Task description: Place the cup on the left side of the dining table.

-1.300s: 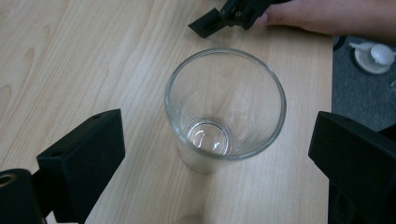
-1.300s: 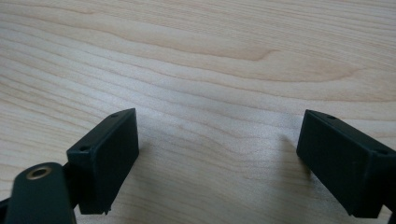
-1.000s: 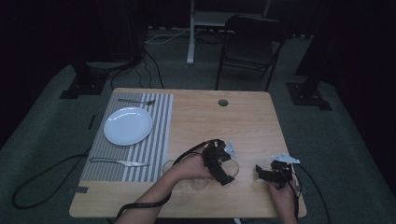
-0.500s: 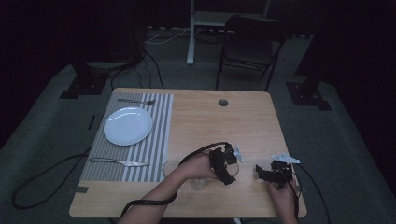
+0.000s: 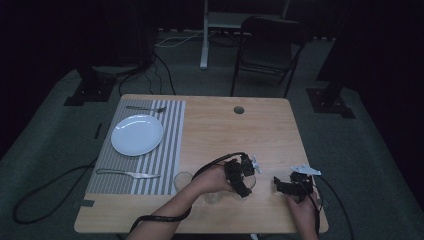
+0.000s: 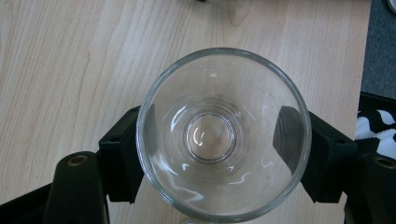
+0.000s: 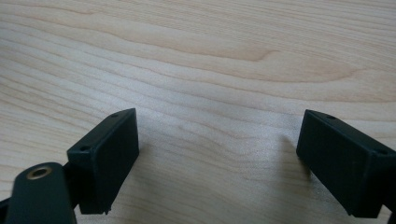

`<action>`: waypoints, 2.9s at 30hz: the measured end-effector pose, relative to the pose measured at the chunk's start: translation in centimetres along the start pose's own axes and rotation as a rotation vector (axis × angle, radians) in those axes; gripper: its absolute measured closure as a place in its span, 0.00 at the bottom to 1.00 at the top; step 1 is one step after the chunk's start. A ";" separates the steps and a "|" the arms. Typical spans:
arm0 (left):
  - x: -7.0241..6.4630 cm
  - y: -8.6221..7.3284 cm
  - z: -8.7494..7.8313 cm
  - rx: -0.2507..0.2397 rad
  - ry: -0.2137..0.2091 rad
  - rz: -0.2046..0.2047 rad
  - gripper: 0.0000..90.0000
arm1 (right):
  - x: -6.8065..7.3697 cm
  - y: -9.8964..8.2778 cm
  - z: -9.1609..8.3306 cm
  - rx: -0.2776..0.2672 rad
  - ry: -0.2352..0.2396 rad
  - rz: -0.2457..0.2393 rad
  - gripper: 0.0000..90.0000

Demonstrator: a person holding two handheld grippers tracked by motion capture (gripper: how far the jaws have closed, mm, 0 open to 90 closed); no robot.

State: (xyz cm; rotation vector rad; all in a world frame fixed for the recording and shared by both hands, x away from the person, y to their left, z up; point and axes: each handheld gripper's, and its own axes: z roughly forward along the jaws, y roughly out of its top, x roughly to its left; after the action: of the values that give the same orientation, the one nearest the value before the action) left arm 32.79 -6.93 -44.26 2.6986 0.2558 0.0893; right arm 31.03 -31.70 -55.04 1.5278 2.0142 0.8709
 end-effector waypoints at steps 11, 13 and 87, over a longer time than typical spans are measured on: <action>0.4 -0.1 -0.2 -0.026 0.007 -0.045 0.32 | 0.0 0.0 0.0 0.000 0.000 0.000 0.14; 0.7 -0.1 -0.6 -0.055 0.012 -0.067 0.32 | 0.0 0.0 0.0 0.002 0.000 -0.001 0.14; 9.5 -14.6 -10.0 -0.034 0.296 -0.489 0.32 | 0.0 0.0 0.0 0.000 -0.002 0.001 0.14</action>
State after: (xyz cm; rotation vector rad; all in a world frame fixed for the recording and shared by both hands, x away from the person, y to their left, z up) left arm 38.70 12.00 -41.06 2.5019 0.9802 0.3406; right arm 31.07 -31.71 -55.04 1.5293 2.0119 0.8691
